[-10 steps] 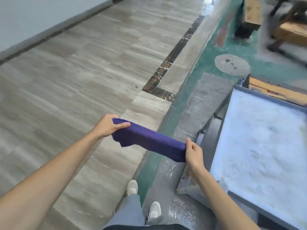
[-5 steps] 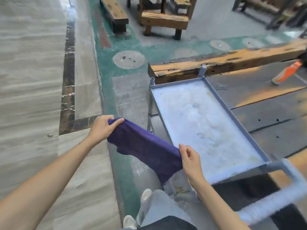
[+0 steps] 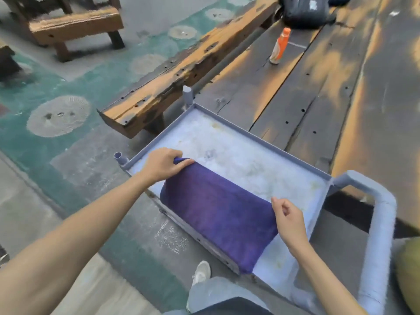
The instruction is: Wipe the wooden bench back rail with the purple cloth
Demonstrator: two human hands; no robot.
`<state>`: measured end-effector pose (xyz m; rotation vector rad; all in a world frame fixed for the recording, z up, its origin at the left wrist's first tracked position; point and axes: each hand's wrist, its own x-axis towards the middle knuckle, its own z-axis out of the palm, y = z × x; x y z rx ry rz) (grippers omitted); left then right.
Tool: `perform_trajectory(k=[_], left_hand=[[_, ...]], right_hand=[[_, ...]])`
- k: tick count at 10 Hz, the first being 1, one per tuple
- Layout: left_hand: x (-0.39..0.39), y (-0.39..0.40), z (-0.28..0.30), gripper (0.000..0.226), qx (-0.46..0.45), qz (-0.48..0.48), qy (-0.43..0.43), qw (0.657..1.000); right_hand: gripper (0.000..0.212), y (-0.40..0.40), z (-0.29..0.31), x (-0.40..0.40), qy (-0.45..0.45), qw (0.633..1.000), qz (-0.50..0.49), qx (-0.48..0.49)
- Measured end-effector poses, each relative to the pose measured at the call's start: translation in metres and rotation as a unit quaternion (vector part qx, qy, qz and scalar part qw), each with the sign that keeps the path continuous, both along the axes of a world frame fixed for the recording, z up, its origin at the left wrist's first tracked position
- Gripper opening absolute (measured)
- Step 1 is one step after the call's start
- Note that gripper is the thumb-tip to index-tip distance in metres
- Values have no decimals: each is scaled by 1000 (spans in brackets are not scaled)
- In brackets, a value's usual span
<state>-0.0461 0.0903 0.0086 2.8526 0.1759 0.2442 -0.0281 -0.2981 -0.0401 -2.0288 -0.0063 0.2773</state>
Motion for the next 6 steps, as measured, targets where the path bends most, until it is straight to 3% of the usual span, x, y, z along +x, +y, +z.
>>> perform_trajectory(k=[3, 5, 6], left_hand=[[102, 10, -77, 49, 8, -125, 105, 987], [123, 30, -95, 35, -1, -128, 111, 986], [136, 47, -84, 27, -6, -163, 94, 982]], right_hand=[[31, 2, -49, 42, 2, 985, -85, -152], [13, 17, -59, 33, -18, 950, -140, -279], [22, 28, -48, 23, -16, 932, -229, -279]])
